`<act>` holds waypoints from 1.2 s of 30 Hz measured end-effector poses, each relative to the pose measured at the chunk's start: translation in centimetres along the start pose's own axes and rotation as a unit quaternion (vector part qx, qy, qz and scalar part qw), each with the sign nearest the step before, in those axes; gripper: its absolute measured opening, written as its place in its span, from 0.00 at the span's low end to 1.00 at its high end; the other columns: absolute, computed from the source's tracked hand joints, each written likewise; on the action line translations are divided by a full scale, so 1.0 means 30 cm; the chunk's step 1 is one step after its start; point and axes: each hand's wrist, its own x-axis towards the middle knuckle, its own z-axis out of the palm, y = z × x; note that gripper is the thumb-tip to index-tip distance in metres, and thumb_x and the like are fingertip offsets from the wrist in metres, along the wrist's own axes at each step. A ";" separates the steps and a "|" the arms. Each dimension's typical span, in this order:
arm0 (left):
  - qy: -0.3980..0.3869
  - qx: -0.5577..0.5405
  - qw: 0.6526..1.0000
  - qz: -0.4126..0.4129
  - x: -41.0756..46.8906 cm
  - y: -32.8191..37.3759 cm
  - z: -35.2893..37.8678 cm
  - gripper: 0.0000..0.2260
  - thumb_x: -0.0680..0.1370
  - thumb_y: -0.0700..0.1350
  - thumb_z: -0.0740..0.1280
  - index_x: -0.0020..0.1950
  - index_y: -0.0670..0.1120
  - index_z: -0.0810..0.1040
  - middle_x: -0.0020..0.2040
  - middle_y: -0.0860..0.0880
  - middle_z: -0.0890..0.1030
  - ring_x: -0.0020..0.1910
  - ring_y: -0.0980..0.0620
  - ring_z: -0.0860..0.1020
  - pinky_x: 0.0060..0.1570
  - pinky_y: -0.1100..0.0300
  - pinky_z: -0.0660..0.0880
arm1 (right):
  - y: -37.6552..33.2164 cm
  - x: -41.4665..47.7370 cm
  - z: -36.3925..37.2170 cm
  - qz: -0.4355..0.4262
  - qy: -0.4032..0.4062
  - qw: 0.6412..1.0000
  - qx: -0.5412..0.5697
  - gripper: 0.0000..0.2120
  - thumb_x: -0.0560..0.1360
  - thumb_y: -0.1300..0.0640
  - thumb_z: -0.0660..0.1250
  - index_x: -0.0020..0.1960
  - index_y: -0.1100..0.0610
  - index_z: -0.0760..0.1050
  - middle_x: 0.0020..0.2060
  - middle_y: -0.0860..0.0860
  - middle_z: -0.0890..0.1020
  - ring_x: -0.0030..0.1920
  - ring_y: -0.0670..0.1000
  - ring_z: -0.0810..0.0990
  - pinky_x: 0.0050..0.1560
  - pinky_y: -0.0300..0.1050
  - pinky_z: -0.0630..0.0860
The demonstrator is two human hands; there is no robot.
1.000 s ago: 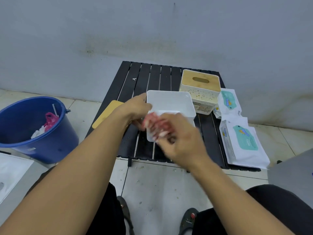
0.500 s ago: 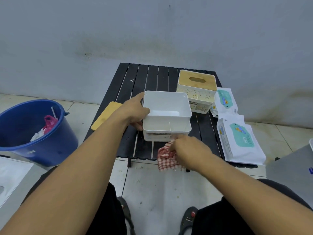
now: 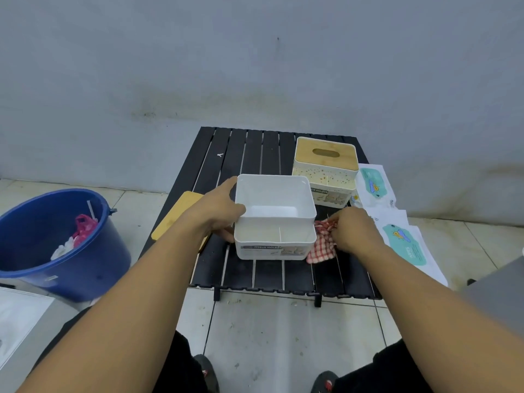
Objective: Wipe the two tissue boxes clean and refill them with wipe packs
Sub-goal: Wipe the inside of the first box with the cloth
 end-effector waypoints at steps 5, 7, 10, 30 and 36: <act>-0.020 -0.008 1.000 -0.006 0.001 0.001 0.005 0.32 0.82 0.37 0.62 0.81 0.62 0.59 0.56 0.47 0.81 0.41 0.43 0.88 0.38 0.46 0.86 | 0.012 0.006 0.005 0.034 0.071 0.995 0.063 0.20 0.75 0.67 0.65 0.62 0.54 0.82 0.59 0.59 0.82 0.56 0.61 0.80 0.52 0.47 0.75; -0.017 -0.022 1.000 -0.011 0.000 0.005 -0.003 0.28 0.84 0.44 0.64 0.81 0.60 0.59 0.60 0.48 0.81 0.43 0.43 0.87 0.40 0.46 0.86 | 0.009 0.002 -0.010 0.036 0.055 0.996 0.068 0.21 0.74 0.65 0.65 0.64 0.53 0.81 0.61 0.58 0.81 0.58 0.61 0.79 0.55 0.49 0.75; 0.077 0.011 0.997 -0.020 0.026 -0.009 -0.049 0.27 0.84 0.56 0.63 0.82 0.57 0.60 0.71 0.49 0.74 0.56 0.43 0.82 0.52 0.44 0.84 | 0.009 -0.005 -0.036 0.028 0.018 0.999 0.037 0.21 0.73 0.59 0.67 0.65 0.48 0.79 0.61 0.54 0.81 0.57 0.58 0.79 0.52 0.48 0.75; 0.095 0.110 0.987 0.070 0.029 -0.001 0.045 0.20 0.85 0.57 0.60 0.74 0.52 0.70 0.62 0.51 0.79 0.59 0.49 0.77 0.55 0.52 0.73 | -0.011 -0.015 -0.133 0.002 -0.018 0.998 0.063 0.30 0.71 0.52 0.62 0.73 0.43 0.65 0.64 0.50 0.79 0.59 0.57 0.77 0.52 0.52 0.76; 0.102 0.137 0.983 0.060 0.043 0.012 0.038 0.21 0.85 0.55 0.61 0.76 0.50 0.68 0.57 0.53 0.76 0.56 0.50 0.75 0.53 0.54 0.71 | 0.038 0.076 -0.201 0.050 0.080 0.989 0.115 0.27 0.74 0.50 0.65 0.73 0.47 0.67 0.65 0.51 0.78 0.62 0.57 0.77 0.56 0.52 0.78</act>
